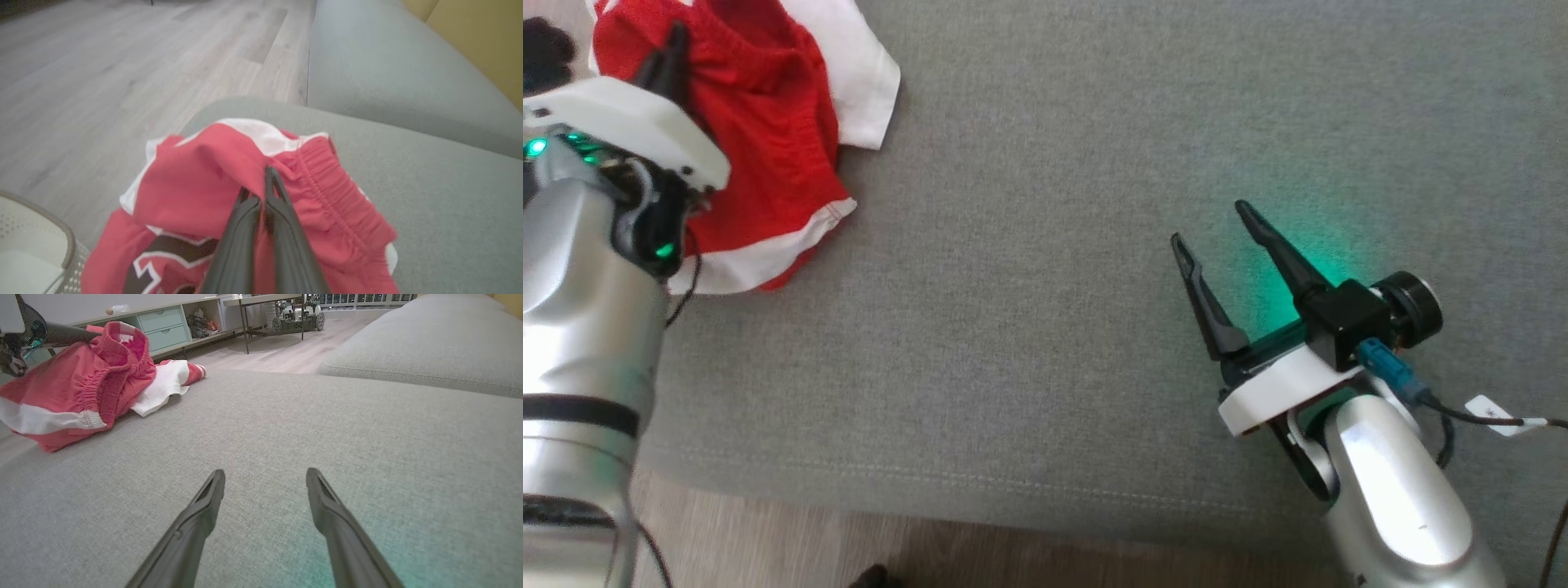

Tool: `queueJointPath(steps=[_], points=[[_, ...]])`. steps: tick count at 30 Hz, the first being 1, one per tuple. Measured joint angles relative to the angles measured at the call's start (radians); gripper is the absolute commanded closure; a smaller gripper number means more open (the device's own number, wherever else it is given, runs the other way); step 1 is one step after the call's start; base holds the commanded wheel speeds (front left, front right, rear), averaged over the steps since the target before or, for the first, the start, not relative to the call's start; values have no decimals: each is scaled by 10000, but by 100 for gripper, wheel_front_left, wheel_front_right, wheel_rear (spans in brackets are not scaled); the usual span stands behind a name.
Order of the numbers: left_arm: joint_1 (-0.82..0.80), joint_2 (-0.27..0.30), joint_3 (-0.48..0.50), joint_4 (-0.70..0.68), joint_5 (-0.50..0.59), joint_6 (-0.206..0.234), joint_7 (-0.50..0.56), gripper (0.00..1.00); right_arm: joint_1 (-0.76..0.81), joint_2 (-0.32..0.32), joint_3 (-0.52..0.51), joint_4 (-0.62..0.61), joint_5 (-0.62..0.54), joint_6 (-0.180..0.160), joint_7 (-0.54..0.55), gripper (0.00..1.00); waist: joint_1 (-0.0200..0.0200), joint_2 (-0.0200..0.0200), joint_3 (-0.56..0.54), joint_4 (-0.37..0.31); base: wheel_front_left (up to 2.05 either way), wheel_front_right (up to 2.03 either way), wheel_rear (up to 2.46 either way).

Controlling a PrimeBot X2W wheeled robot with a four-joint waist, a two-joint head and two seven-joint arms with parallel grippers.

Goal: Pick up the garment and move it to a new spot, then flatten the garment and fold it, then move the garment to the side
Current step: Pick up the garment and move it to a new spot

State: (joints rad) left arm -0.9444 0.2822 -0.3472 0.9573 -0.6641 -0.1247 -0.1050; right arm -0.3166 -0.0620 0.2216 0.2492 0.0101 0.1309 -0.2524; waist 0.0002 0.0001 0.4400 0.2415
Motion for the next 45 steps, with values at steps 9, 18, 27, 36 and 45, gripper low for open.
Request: queueJointPath(steps=[9,18,27,36,45], points=[[68,516,-1438,-1699,-255,0,-1229,100,174,0,311,31,173,0,0,0,-1,0,-987,-138,0,0,0],[62,821,-1904,-4418,-339,0,-1442,100,453,2,709,-67,761,0,0,0,-1,0,-1703,-655,0,0,0],[-63,894,-2270,-6487,-337,4,-1064,100,387,2,903,-529,1475,0,0,0,-1,0,-1809,-2191,0,0,0],[-731,650,-2571,-7260,-339,4,-813,100,-105,2,1423,-930,2247,0,-2,0,-1,0,-1468,-4221,0,0,0],[-792,-94,-3262,-6598,-316,4,-957,100,-197,2,1549,-1223,2658,0,-2,0,-1,0,-850,-5573,0,0,0]])
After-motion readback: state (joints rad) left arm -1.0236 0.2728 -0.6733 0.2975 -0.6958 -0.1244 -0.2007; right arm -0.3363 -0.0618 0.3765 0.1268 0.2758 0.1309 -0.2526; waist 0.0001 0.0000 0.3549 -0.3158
